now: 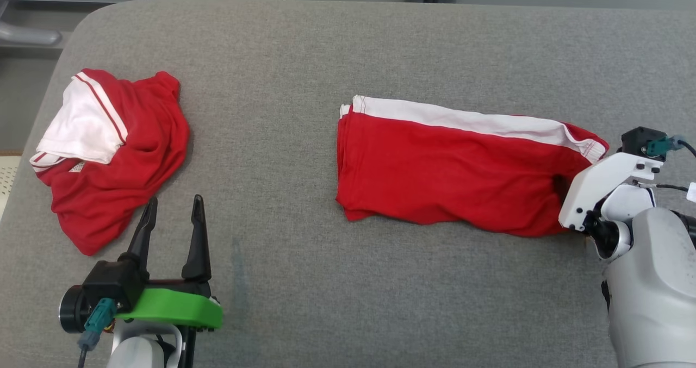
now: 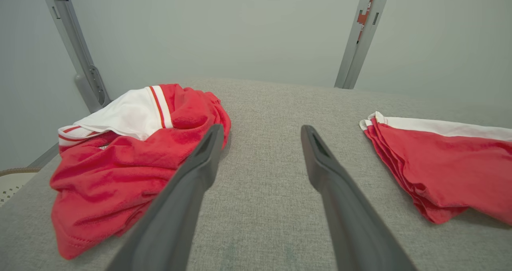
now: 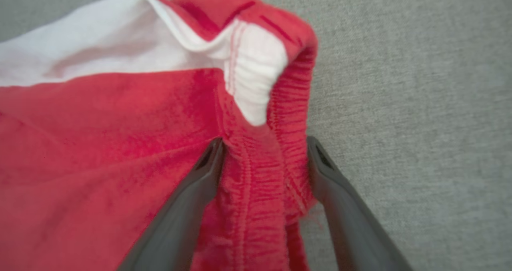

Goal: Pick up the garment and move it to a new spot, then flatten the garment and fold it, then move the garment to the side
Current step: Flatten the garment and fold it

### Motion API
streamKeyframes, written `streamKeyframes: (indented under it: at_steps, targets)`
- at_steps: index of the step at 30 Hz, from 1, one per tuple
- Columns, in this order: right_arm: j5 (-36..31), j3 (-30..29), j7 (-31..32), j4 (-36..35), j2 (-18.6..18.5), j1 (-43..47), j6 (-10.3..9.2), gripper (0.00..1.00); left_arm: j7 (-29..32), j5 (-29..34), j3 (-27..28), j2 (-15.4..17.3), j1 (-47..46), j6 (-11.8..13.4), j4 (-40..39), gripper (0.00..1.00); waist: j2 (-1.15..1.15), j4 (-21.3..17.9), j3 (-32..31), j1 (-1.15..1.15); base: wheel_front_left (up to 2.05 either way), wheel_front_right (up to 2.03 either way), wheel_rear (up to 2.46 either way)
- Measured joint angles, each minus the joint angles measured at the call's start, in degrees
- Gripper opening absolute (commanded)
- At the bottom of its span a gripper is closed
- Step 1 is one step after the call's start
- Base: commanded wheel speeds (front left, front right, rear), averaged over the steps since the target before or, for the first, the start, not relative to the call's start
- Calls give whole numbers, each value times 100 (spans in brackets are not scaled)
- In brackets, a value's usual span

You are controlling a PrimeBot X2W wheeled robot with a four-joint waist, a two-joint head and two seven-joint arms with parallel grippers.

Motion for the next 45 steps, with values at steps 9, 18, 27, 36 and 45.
streamKeyframes:
  at_steps: [9,18,27,36,45]
  targets:
    - [-11,478,276,168,-342,-339,11,0,-7,60,46,-11,-31,-14,-103,100,0,-99,29,0,0,0,0]
    - [-241,437,769,-238,-1731,-387,5,0,-7,81,11,-18,15,-15,-104,100,0,-132,-222,0,0,0,0]
    - [65,967,1319,-815,-1470,-467,4,0,-8,75,-62,-22,127,-16,-59,100,0,-135,-474,0,0,0,0]
    - [369,1875,1468,-1018,-694,-307,4,0,-8,35,-100,-24,141,-18,-65,100,0,36,-501,0,0,0,0]
    - [185,1892,823,-436,-281,-541,4,100,-8,-4,-155,-26,125,-18,-52,100,0,297,-408,0,0,0,0]
